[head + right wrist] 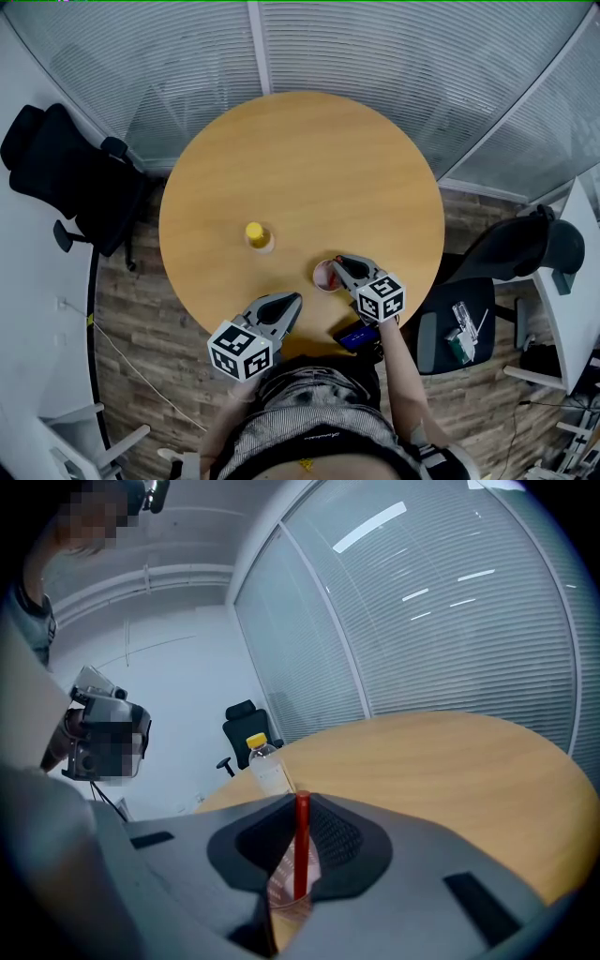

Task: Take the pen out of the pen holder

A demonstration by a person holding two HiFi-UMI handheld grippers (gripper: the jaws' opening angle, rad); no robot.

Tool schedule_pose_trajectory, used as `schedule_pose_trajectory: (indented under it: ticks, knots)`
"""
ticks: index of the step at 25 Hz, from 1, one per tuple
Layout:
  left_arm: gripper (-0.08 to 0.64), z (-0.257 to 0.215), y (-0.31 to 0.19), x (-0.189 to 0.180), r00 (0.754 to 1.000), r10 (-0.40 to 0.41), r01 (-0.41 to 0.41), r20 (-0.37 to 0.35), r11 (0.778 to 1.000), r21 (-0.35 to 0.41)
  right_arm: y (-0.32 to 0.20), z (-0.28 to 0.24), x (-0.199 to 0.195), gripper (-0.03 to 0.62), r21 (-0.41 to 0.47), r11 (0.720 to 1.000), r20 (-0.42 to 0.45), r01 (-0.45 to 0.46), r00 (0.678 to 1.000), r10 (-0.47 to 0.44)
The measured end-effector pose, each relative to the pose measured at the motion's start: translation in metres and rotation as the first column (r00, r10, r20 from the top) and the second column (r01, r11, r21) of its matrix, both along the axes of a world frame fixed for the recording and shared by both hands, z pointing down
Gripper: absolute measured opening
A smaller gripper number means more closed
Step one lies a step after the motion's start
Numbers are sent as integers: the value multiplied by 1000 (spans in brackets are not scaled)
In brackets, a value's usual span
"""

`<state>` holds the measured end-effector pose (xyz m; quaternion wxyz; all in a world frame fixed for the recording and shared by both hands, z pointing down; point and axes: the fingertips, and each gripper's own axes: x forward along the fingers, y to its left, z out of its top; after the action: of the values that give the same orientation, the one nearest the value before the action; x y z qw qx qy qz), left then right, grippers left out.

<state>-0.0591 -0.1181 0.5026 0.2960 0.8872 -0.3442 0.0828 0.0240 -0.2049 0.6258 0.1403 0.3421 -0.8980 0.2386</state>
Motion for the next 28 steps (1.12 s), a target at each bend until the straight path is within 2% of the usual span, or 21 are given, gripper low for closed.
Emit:
schedule_pose_trajectory:
  ticks: [11, 28]
  knots:
    - [3, -2, 3, -3, 1000, 5, -5, -23, 1000, -4, 8, -17, -5, 57, 88, 995, -8, 36, 999, -36]
    - [3, -4, 8, -8, 1000, -5, 5, -12, 1000, 4, 17, -61, -4, 57, 196, 980, -11, 22, 1000, -21]
